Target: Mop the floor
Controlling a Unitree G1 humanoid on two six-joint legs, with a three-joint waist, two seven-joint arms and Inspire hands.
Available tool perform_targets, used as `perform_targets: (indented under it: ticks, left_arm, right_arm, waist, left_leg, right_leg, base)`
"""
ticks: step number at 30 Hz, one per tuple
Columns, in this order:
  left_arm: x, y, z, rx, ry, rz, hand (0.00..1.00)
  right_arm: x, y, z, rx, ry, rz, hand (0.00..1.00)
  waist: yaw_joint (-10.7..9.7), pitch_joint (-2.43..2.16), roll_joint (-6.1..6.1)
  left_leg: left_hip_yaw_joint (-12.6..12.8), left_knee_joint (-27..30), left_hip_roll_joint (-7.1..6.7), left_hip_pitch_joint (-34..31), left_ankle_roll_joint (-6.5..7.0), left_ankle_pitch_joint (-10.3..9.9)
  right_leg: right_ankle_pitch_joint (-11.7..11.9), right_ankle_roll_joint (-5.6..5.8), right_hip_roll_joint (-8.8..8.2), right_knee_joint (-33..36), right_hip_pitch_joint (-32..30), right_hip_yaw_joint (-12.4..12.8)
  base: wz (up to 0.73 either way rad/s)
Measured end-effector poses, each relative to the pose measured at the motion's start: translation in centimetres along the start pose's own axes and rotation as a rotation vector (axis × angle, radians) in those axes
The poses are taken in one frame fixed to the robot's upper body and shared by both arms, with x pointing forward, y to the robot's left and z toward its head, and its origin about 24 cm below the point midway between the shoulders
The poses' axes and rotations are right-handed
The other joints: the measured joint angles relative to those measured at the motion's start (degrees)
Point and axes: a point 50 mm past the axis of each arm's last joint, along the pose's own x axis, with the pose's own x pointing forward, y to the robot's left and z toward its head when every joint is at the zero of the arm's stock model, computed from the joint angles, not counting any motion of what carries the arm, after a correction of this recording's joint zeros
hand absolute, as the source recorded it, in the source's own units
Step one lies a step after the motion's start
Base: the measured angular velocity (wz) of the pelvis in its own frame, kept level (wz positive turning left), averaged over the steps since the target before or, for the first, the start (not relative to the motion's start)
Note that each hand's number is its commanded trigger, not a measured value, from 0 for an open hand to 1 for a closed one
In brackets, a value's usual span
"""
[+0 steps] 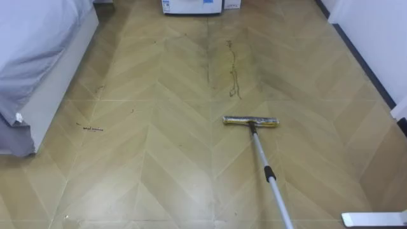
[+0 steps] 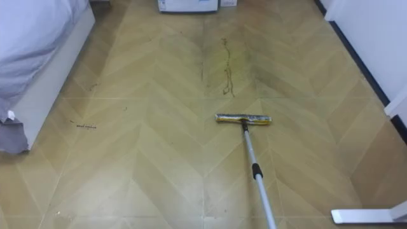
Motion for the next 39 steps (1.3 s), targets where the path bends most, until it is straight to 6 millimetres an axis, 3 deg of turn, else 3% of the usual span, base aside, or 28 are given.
perform_targets:
  ticks: [11, 23, 31, 35, 39]
  left_arm:
    - [0.0, -0.2, -0.1, 0.011, 0.011, -0.01, 0.0]
    - [0.0, -0.1, -0.2, 0.021, 0.012, 0.0, 0.0]
    - [-0.1, 0.1, -0.1, 0.04, 0.0, 0.014, 0.0]
    - [0.0, 0.1, 0.4, 0.045, -0.012, 0.014, 0.0]
    - [0.0, 0.1, 0.9, 0.064, -0.023, 0.017, 0.0]
  right_arm:
    - [0.1, 0.2, -0.7, 0.006, 0.029, 0.003, 1.0]
    - [0.2, 0.4, -1.2, 0.007, 0.042, 0.008, 1.0]
    - [0.2, 0.4, -0.8, -0.01, 0.035, -0.008, 1.0]
    - [0.1, 0.4, -0.3, 0.01, 0.02, -0.003, 1.0]
    - [0.1, 0.3, 0.4, 0.008, 0.005, -0.016, 1.0]
  waist:
    - [0.05, -0.03, 0.36]
    - [0.09, -0.25, -0.1]
    - [0.1, -0.44, -0.42]
    - [0.18, -0.74, -0.66]
    - [0.27, -0.67, -0.82]
  left_leg:
    - [0.15, -0.31, 0.07, 0.07, -0.19, 0.11]
    - [-0.28, -0.96, 0.02, -0.55, -0.29, 0.17]
    - [-0.47, -0.89, -0.01, -3.03, -0.34, 0.21]
    - [-0.86, -0.37, -0.05, -5.26, -0.37, 0.29]
    - [-1.12, 0.59, -0.07, -7.75, -0.36, 0.3]
  right_leg:
    - [0.0, -0.01, 0.3, -1.13, 0.27, 0.67]
    - [0.0, -0.01, 0.41, -1.89, -0.06, 0.06]
    - [0.01, -0.01, 0.46, -1.79, -2.65, 0.03]
    - [0.02, -0.03, 0.41, -1.54, -5.03, -0.27]
    - [0.03, -0.05, 0.29, -1.56, -6.63, -1.08]
  base:
    - [-0.02]
    - [0.01]
    - [0.0]
    - [-0.02]
    - [0.02]
